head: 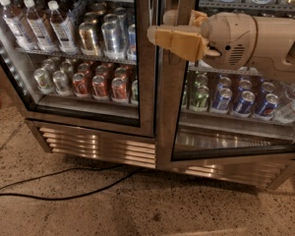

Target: Open right fridge door

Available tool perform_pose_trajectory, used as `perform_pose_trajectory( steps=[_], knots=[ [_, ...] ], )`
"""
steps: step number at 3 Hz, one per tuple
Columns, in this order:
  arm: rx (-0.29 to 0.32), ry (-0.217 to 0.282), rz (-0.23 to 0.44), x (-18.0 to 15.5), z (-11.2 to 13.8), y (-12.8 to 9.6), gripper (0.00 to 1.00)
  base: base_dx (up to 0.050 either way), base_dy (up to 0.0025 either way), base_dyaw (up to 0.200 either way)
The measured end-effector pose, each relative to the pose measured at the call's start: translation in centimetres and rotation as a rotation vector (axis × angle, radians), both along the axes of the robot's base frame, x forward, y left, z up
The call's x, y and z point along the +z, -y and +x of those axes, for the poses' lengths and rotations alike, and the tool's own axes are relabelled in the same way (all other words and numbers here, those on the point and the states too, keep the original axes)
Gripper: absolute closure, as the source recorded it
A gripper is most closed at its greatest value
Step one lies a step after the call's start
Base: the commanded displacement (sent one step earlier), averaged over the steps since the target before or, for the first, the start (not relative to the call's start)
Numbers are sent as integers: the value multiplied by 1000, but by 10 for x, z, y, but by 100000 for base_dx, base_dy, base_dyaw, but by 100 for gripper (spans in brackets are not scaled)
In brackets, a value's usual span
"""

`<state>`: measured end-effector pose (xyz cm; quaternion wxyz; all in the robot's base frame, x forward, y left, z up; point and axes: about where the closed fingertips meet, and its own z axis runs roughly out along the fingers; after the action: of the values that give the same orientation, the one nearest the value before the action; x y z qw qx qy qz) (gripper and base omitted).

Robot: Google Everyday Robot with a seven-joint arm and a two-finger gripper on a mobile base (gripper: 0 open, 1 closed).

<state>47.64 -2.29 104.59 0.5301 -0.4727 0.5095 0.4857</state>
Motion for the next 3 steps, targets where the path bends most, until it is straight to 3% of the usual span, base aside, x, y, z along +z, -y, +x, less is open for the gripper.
perform_pose_trajectory(
  steps=[2, 3],
  knots=[
    [0, 0, 0, 0, 0, 0, 100, -4998, -7, 47],
    [0, 0, 0, 0, 0, 0, 100, 4, -8, -19108]
  ],
)
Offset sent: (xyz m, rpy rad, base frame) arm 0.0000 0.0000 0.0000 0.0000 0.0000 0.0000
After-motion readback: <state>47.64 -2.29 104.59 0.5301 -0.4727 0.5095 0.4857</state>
